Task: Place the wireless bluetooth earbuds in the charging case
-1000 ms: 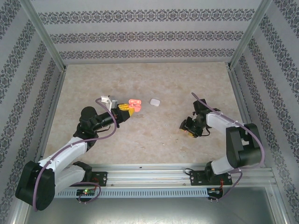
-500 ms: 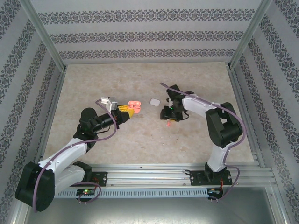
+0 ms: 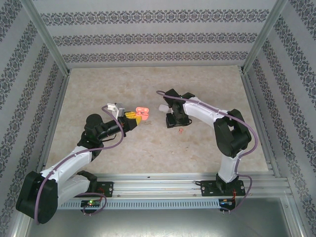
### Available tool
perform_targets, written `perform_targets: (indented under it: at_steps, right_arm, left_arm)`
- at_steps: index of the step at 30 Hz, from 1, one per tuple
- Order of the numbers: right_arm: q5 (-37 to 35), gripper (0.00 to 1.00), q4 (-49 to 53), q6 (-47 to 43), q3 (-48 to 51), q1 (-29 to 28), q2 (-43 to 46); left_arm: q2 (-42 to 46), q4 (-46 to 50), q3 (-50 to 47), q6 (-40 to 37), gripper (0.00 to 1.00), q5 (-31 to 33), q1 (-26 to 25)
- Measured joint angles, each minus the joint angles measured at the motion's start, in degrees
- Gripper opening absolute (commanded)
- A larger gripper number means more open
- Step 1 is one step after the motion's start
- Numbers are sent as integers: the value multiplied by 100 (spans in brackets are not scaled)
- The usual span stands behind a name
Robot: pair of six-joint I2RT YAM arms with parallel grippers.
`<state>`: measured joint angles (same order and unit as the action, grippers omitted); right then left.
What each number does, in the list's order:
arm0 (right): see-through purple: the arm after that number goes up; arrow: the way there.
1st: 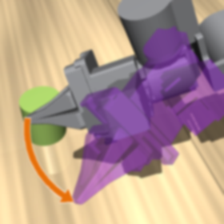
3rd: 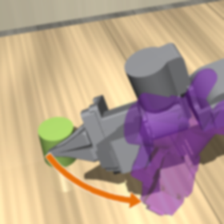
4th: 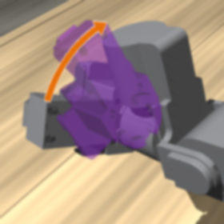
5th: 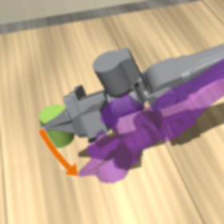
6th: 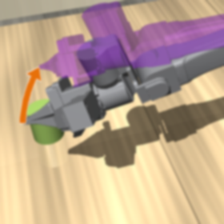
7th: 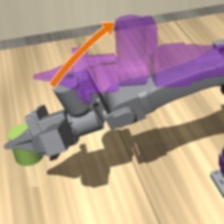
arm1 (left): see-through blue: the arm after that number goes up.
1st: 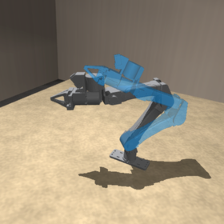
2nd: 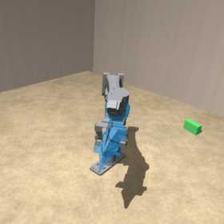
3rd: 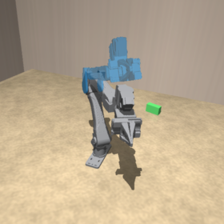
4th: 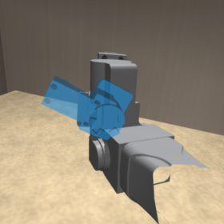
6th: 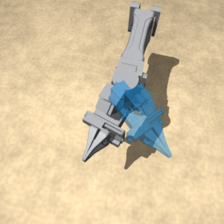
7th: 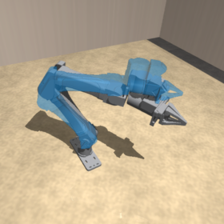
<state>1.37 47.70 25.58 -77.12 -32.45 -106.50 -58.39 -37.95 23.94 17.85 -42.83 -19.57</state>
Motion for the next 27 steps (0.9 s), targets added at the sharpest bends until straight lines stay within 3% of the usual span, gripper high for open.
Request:
perform_targets:
  at_steps: [8, 27]
  right_arm:
    - [146, 45, -247, 280, 767, 345, 350]
    - [-662, 36, 321, 319, -24, -72, -352]
  left_arm:
    - [0, 26, -13, -13, 0, 0, 0]
    - [39, 133, -13, -31, 0, 0, -2]
